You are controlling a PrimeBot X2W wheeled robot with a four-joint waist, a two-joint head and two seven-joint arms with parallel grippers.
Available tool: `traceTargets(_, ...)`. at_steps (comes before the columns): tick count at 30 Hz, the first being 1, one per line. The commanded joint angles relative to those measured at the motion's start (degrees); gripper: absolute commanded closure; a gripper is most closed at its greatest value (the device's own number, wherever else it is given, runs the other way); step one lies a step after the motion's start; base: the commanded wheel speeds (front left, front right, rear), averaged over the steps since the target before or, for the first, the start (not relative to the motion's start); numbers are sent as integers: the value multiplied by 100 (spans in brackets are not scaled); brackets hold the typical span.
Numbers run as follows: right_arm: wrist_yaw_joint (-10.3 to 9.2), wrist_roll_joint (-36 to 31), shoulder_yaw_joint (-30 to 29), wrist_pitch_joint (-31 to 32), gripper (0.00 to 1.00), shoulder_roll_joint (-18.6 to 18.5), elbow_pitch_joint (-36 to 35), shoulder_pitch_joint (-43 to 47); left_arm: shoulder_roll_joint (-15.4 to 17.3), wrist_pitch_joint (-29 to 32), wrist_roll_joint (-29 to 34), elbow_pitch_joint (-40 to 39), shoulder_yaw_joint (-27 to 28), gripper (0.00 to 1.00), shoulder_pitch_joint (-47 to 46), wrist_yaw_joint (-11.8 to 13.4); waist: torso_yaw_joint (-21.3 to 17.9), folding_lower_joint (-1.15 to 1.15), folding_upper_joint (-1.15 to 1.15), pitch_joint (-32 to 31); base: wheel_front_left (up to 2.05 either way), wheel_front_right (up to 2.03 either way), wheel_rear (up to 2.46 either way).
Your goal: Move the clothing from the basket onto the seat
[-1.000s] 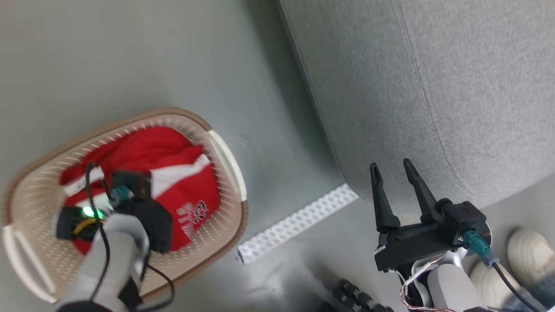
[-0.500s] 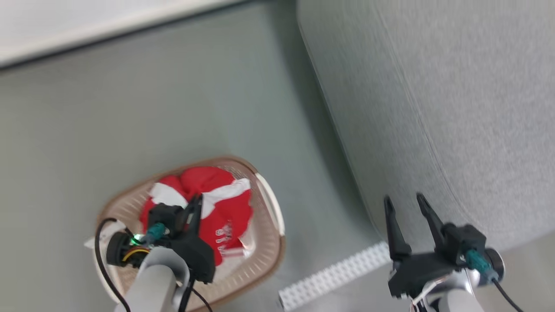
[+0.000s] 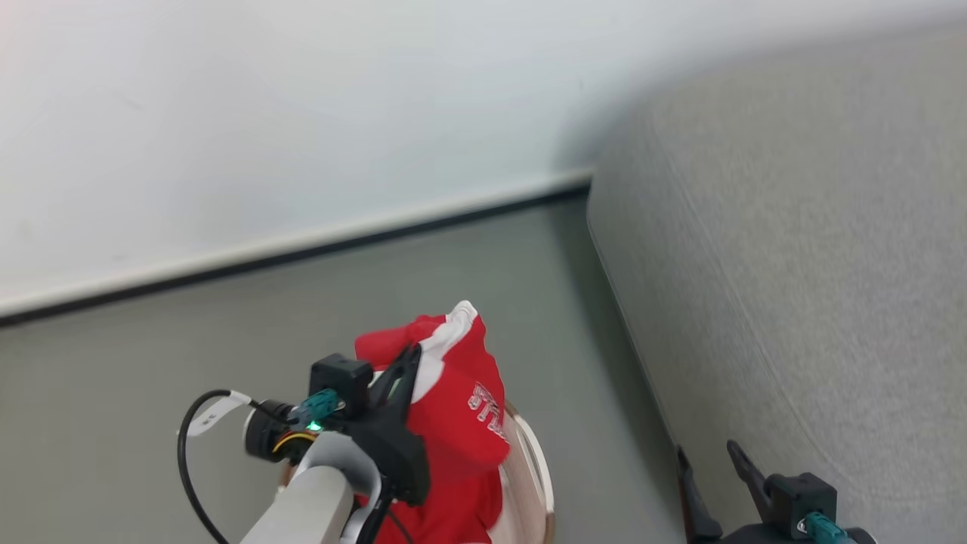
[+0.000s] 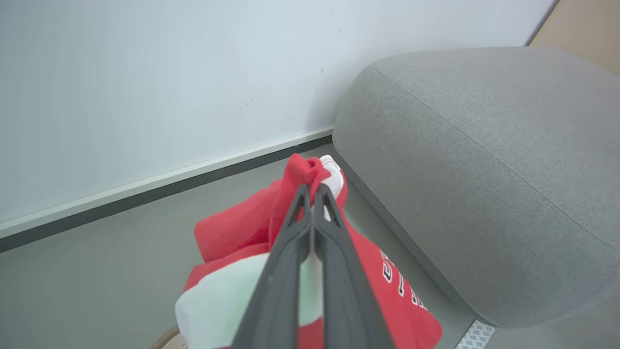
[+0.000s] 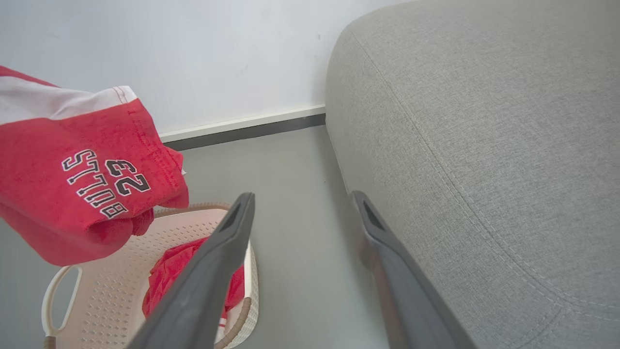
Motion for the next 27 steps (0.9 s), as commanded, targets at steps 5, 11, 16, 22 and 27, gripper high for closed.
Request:
traceTargets(5,0,181,192,189,0,-10,-124,246,-1,190,-79,-272,-257,100,-138,-140,625,2,1,-1131,0,0,0)
traceTargets(11,0,271,561,365,0,-10,-223,303,-1,376,-43,-429,-498,100,-518,-231,776,2,1,-1322,0,0,0)
traceTargets(16,0,334,891,471,0,-13,-234,217,-2,416,-148,-468,-602,100,-730,-193,787,2,1,-1433,0,0,0)
traceTargets(22,0,427,1248,554,0,-9,-174,52,-3,377,-243,-456,-717,100,-783,-147,759,2,1,-1453,0,0,0)
traceTargets(27,0,633,1785,624,0,-10,-111,-258,-3,392,-339,-390,-828,100,-857,-158,760,2,1,-1444,0,0,0)
